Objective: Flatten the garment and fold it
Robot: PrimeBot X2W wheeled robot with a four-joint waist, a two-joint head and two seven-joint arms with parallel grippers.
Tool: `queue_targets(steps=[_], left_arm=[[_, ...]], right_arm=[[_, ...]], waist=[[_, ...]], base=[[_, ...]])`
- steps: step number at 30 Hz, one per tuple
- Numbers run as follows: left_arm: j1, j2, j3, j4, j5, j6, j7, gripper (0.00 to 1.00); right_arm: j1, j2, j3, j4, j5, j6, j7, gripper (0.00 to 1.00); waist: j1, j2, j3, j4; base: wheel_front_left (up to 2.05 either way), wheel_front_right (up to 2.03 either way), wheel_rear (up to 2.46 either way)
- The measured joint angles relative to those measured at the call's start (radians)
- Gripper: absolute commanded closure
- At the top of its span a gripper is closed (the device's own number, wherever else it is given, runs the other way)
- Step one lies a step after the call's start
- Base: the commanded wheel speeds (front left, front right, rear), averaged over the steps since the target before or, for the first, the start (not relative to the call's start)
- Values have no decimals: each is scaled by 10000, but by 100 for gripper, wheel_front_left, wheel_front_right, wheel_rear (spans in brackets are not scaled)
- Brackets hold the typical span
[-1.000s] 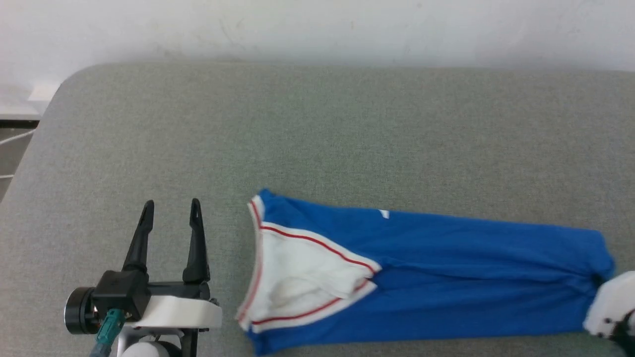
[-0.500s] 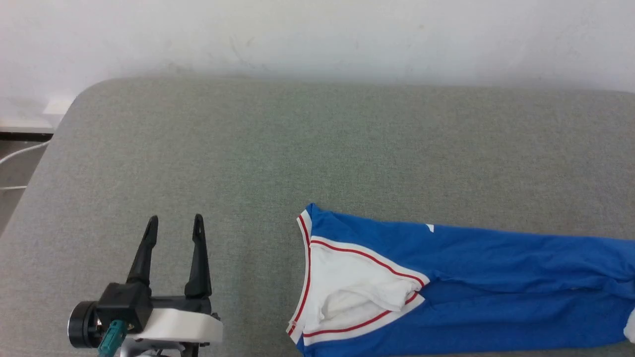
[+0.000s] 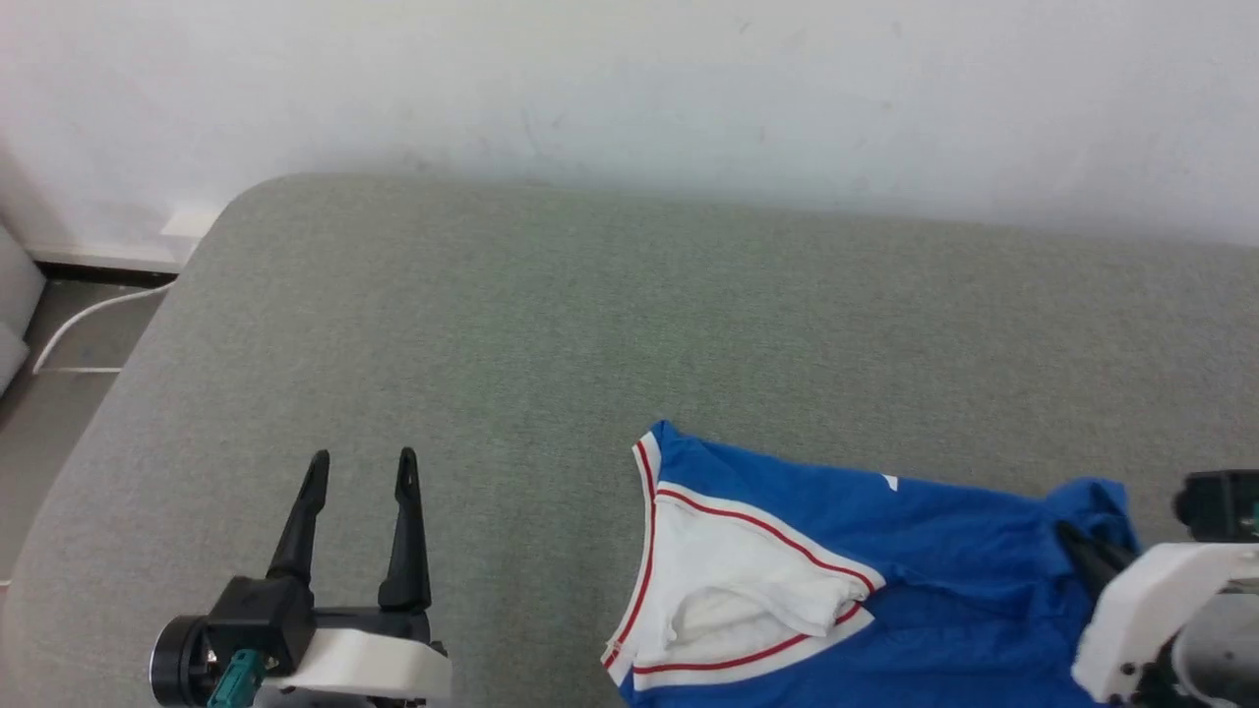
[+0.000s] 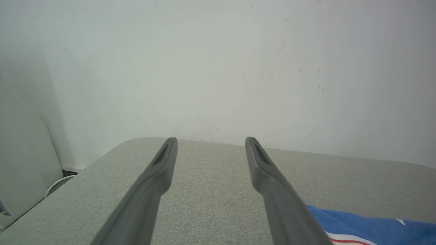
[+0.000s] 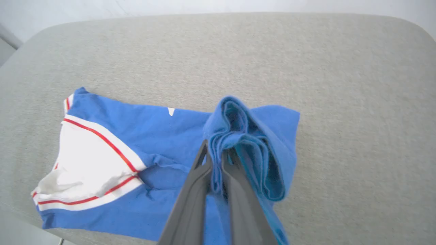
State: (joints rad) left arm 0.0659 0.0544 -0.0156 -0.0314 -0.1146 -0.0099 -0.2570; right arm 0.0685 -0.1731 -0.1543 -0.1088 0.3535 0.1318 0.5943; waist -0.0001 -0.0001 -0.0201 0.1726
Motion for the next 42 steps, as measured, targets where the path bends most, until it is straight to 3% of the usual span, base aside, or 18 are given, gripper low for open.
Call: queue_targets(steps=[7,15,32,33,34,42], left_arm=[[48,-6,-77,54,-29,-67,0,0],[30,-8,-159,84,-77,-67,0,0],[-523,-12,-740,366,-268,21,0,0],[-532,-13,-769,387,-268,21,0,0],[-532,-15,-784,408,-268,23,0,0],[-523,-15,-654,623,-263,25,0,0]], right_arm=[[-290,625,1308,-562,276,-2,228,100],[-1067,871,2487,88,238,-2,96,100],[-3044,949,4782,4194,-107,-2,-1360,100],[-3139,899,4984,4372,-104,-2,-1471,83],[-3210,903,5114,4560,-90,-2,-1586,0],[-3862,631,7053,4982,230,-2,-2376,0]], waist=[[0,0,0,564],[1,0,262,1100],[3,1,1154,1918],[3,1,1167,1950],[2,1,1170,1972],[2,1,849,1851]], base=[[0,0,0],[0,0,0],[0,0,0],[0,0,0],[0,0,0],[0,0,0]])
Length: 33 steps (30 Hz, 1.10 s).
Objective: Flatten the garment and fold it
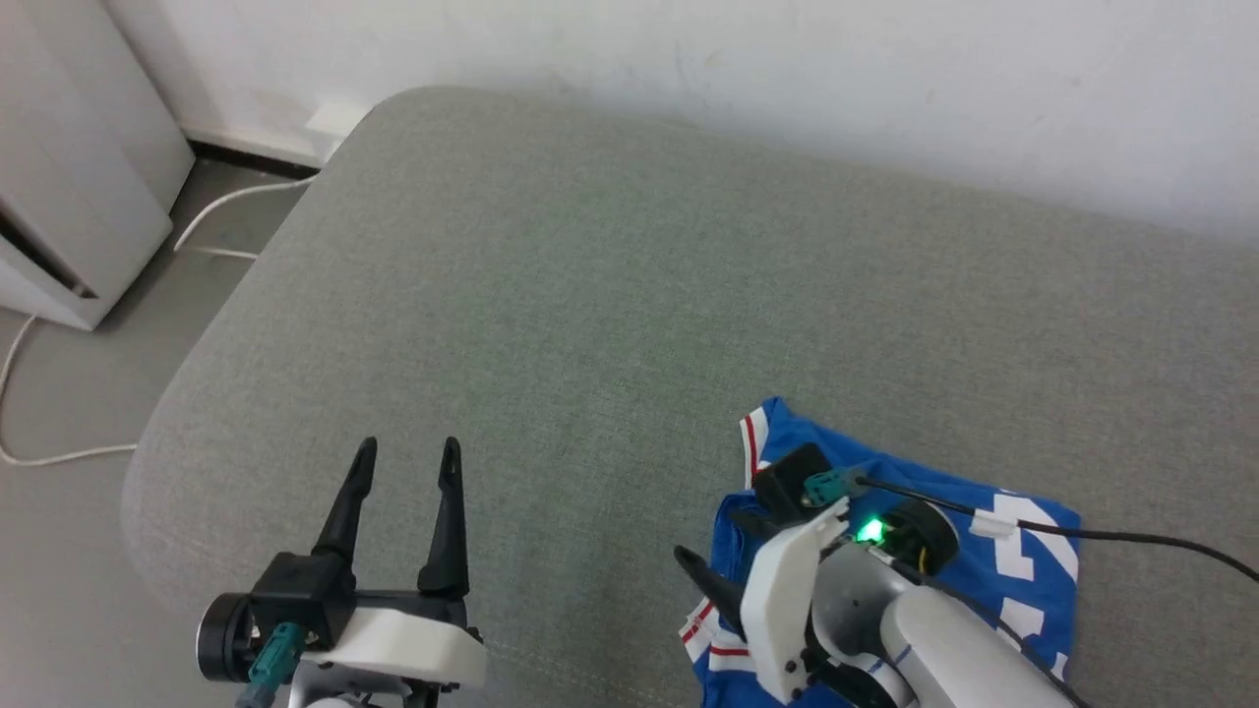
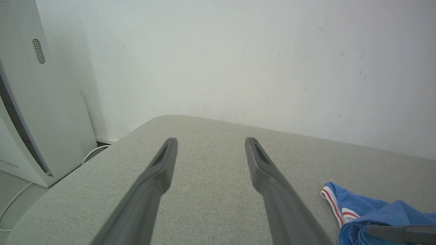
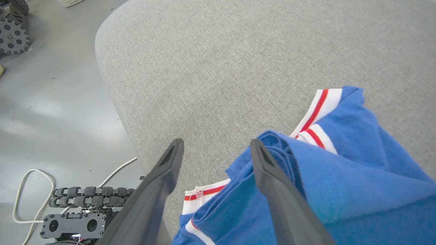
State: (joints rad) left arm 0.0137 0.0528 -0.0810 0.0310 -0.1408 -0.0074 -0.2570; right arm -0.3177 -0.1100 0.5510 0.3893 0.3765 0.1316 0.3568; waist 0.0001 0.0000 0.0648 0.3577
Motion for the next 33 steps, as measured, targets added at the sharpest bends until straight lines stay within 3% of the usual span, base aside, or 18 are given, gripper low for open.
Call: queue_targets(steps=[5,12,22,27,33], left_arm=[[20,0,146,42,21,-8,0,0],[215,-6,407,-92,107,-96,0,0],[252,-6,602,-462,109,-107,2,0],[253,-6,581,-502,136,-105,0,0],[285,-8,527,-422,186,-107,0,0]], right_arm=[[-397,-405,639,-238,295,2,-522,0],[-1198,-1521,171,-844,-194,4,-1319,0],[-893,-3219,-2577,-1779,-1321,2,-3244,0],[338,-3108,-4249,-2429,-1588,2,-4142,0],[1964,-2038,-5912,-3674,-1881,2,-4918,0]], waist=[[-1,0,-290,-242],[-1,0,-584,-850],[-1,0,-743,-1937],[-1,0,-732,-2423],[-1,0,-674,-2845]], base=[[0,0,0],[0,0,0],[0,0,0],[0,0,0],[0,0,0]])
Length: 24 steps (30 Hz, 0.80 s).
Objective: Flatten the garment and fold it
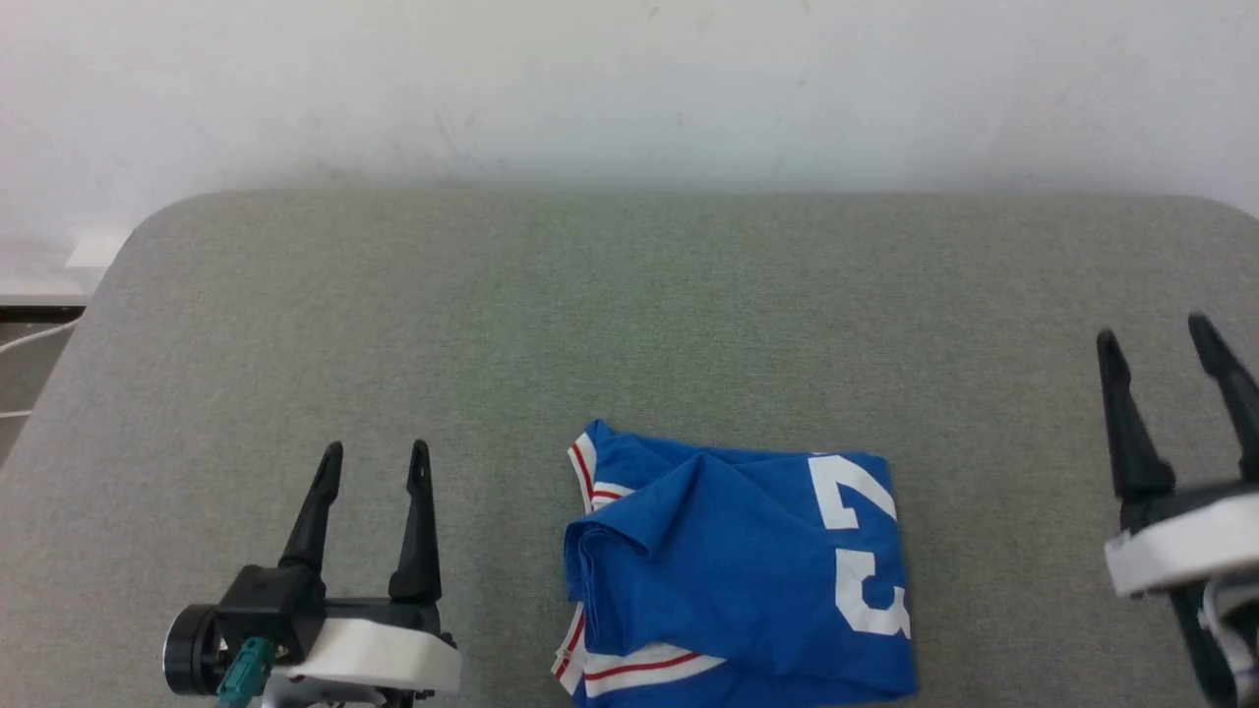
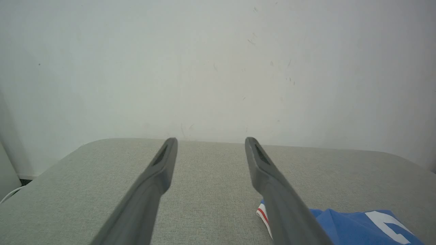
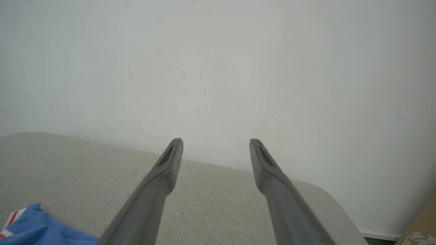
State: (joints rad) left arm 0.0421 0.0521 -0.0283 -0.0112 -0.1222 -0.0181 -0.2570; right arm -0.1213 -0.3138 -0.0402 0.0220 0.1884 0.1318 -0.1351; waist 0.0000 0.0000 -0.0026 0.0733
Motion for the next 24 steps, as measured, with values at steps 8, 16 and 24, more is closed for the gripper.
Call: queue_targets(steps=[8,16,24], left_arm=[[232,2,-38,240,65,0,0,0],[231,0,-148,291,199,-4,0,0],[-54,0,-337,253,199,-4,0,0]], right_arm=[[1732,1505,-591,-825,-224,0,-357,0],[2098,1626,-242,-903,-201,0,86,0],[2077,591,380,-1302,1595,-2,3200,0]], waist=[[0,0,121,-230],[0,0,308,-263],[0,0,807,-211]], base=[[0,0,0],[0,0,0],[0,0,0]])
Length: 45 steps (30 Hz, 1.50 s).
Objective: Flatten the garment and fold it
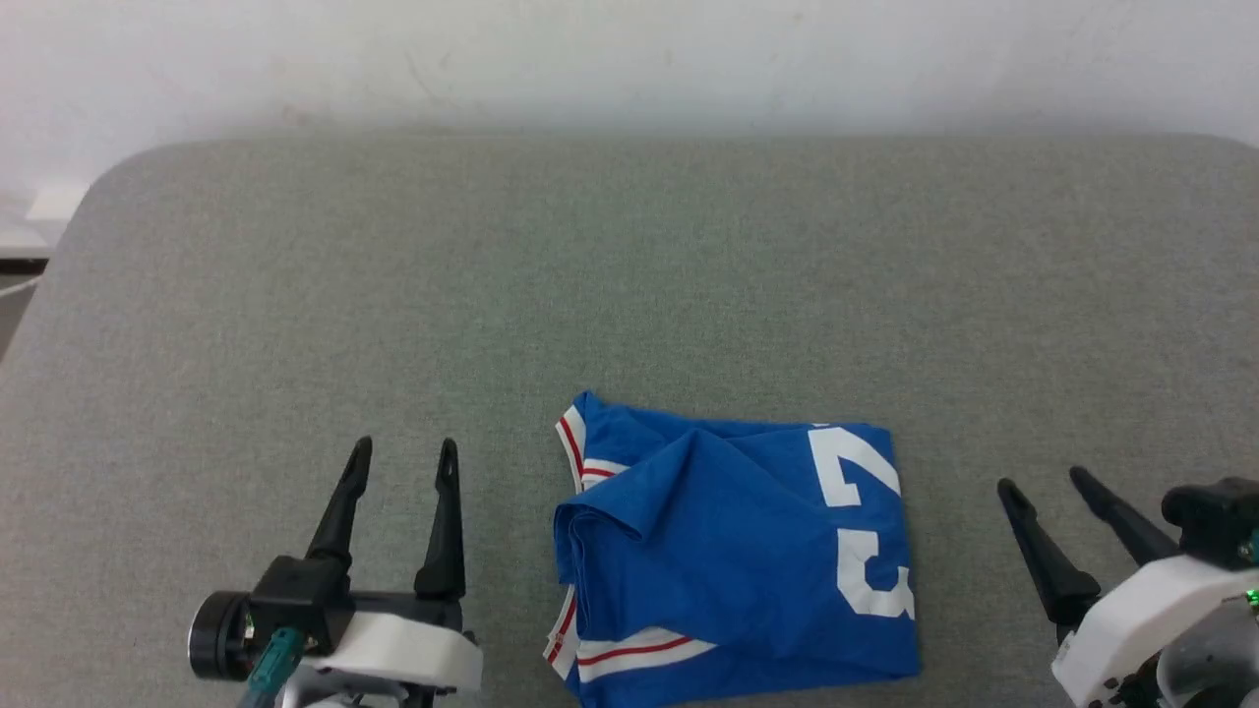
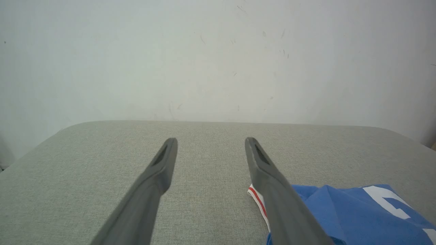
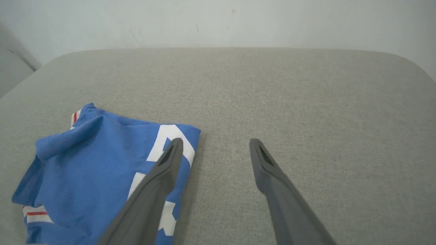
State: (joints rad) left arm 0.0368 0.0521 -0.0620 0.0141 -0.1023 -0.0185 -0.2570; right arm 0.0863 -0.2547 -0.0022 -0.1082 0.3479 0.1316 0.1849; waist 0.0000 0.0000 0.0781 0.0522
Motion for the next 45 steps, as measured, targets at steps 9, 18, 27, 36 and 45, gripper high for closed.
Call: queue_targets(steps=[9,18,27,36,45], left_arm=[[-497,0,-316,-31,-4,0,0,0],[-901,-2,-662,25,-35,31,0,0],[-1013,0,-748,36,-84,121,0,0],[-1012,0,-1085,86,-155,130,2,0],[-1183,-10,-2057,155,-316,134,2,0]], right_arm=[[-746,-899,755,48,3131,0,3848,0],[-1670,-681,1321,1904,3651,0,5102,0],[-2397,-788,2362,2872,3467,4,4631,100],[-3303,-1772,3693,3043,1776,13,3206,100],[-4691,-3745,4579,1854,792,12,4155,100]], waist=[[1,0,800,284],[2,1,1313,949],[-1,1,1541,1464],[1,1,1140,1041],[0,1,938,-32]], base=[[0,0,0],[0,0,0],[0,0,0],[0,0,0],[0,0,0]])
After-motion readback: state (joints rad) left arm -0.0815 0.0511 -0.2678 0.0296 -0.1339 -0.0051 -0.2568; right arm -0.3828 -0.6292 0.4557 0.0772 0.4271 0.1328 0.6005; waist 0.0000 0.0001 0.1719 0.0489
